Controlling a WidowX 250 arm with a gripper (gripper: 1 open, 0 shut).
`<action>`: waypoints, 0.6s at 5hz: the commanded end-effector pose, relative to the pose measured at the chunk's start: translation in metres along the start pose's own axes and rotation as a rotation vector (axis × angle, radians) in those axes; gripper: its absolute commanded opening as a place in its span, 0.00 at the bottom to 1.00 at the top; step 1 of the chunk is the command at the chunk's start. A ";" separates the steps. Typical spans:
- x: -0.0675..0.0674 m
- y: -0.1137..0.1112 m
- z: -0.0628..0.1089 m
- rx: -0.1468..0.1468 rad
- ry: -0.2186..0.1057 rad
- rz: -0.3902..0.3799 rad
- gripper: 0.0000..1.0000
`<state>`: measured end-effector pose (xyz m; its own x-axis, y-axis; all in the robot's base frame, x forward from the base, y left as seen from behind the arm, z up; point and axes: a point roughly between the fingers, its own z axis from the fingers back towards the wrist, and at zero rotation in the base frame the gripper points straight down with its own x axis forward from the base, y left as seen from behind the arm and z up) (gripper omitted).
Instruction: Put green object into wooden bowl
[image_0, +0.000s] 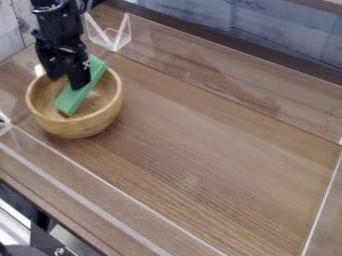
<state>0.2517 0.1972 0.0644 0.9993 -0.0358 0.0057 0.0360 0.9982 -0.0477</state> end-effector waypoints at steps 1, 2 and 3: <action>0.007 0.022 0.015 0.037 -0.051 0.066 1.00; 0.009 0.022 0.009 0.037 -0.049 0.122 1.00; 0.013 0.017 0.008 0.037 -0.044 0.118 1.00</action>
<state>0.2575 0.2076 0.0570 0.9961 0.0878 0.0011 -0.0876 0.9950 -0.0490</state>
